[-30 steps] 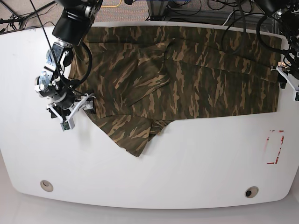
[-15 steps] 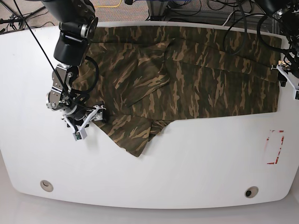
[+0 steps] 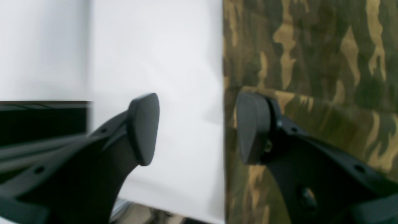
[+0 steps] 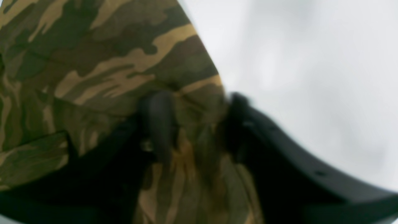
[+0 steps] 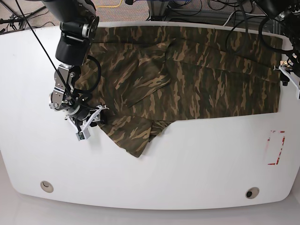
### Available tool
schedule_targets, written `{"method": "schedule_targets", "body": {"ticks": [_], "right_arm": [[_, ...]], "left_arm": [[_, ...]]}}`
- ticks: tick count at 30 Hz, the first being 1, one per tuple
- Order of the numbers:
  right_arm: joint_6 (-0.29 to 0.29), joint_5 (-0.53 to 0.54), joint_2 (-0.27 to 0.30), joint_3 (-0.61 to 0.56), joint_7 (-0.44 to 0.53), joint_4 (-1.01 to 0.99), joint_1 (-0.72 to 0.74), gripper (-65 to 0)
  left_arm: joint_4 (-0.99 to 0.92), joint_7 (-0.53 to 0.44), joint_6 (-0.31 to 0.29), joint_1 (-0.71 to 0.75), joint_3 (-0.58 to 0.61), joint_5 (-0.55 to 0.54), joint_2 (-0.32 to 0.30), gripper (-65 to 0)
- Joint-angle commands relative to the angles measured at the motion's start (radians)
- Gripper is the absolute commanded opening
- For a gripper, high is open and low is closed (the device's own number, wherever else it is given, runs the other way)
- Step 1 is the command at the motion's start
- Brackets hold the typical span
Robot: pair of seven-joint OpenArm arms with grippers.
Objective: Fold the T-shirt properly
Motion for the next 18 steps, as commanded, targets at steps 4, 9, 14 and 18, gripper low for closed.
{"method": "schedule_targets", "body": {"ticks": [4, 9, 14, 18], "right_arm": [[0.006, 0.0, 0.009, 0.0, 0.007, 0.01, 0.024, -64.4], [0.006, 0.0, 0.009, 0.0, 0.006, 0.01, 0.021, -65.0], [0.006, 0.0, 0.009, 0.0, 0.006, 0.01, 0.02, -65.0], [0.006, 0.007, 0.007, 0.0, 0.006, 0.011, 0.015, -65.0]], "left_arm": [[-0.167, -0.019, 0.003, -0.124, -0.001, -0.003, -0.079, -28.2], [-0.315, -0.114, 0.003, -0.215, 0.019, -0.003, -0.114, -27.9], [-0.494, -0.216, 0.045, -0.302, 0.088, -0.003, -0.156, -24.9], [-0.648, -0.271, 0.07, -0.378, 0.135, -0.007, -0.176, -18.1]]}}
